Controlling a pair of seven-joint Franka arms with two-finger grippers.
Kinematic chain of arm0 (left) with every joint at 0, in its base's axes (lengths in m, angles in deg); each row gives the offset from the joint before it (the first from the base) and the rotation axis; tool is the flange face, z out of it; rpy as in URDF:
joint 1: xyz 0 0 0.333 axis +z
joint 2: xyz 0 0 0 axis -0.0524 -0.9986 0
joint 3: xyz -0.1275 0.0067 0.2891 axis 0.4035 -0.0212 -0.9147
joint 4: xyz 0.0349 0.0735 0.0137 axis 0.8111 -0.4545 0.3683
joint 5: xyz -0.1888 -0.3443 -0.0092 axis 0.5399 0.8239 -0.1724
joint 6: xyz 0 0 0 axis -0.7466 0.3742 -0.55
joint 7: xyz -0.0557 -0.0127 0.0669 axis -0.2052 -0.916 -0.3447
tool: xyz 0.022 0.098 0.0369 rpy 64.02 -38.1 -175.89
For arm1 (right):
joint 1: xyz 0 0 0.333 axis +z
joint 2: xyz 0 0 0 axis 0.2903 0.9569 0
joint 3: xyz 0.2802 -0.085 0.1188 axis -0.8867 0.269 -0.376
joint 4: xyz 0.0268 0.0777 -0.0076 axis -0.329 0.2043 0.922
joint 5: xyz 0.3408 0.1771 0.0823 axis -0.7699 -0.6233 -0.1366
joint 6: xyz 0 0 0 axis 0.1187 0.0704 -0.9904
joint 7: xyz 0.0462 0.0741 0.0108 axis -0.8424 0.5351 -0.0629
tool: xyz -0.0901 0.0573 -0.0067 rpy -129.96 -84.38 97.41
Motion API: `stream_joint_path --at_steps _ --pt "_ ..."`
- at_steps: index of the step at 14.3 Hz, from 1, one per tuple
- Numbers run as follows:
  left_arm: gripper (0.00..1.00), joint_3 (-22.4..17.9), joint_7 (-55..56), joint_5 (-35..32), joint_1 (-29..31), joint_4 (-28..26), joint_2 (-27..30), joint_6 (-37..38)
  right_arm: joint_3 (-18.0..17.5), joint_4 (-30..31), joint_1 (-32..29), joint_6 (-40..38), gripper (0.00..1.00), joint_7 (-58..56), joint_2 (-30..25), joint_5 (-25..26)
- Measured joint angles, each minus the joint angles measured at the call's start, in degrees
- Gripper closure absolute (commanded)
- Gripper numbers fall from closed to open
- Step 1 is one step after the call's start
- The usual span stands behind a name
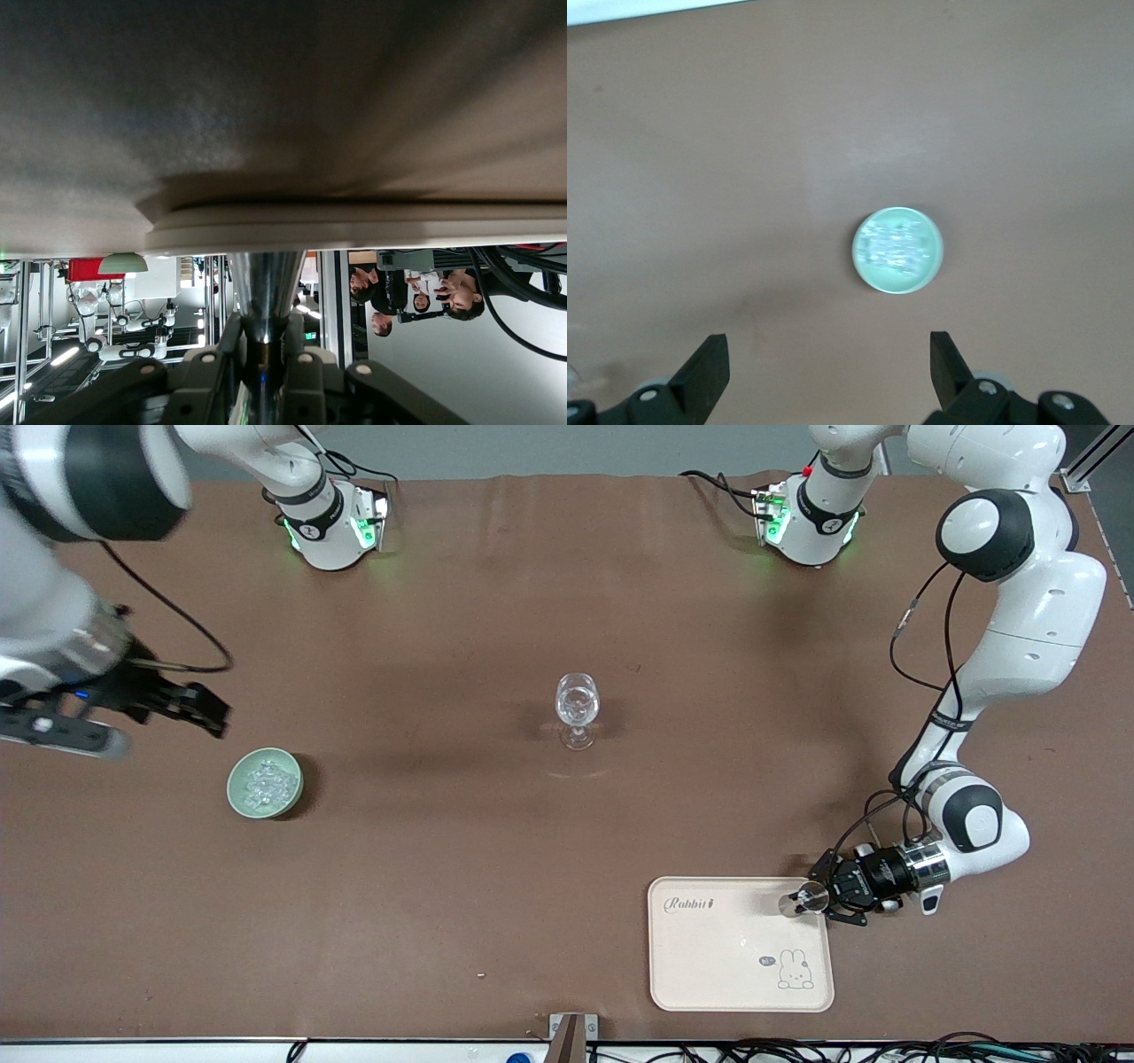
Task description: Pour wine and add ice with both arms
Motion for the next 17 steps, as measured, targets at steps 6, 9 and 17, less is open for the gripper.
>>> stream_joint_path --at_steps 6,9,17 --pt "0.0 0.0 -0.1 -2.0 0.6 1.2 1.2 0.0 -0.1 -0.9 -6.7 -8.0 0.0 -10.5 -6.1 0.0" --pt "0.0 -0.1 2.7 -11.1 2.3 1.2 4.6 2.2 -0.9 -3.2 -7.9 -11.7 0.0 -10.5 -6.9 -0.2" --pt "0.0 0.0 8.7 -32.5 6.6 1.1 15.1 15.2 -9.5 -3.4 -15.7 -15.4 0.0 -10.5 -6.7 -2.2"
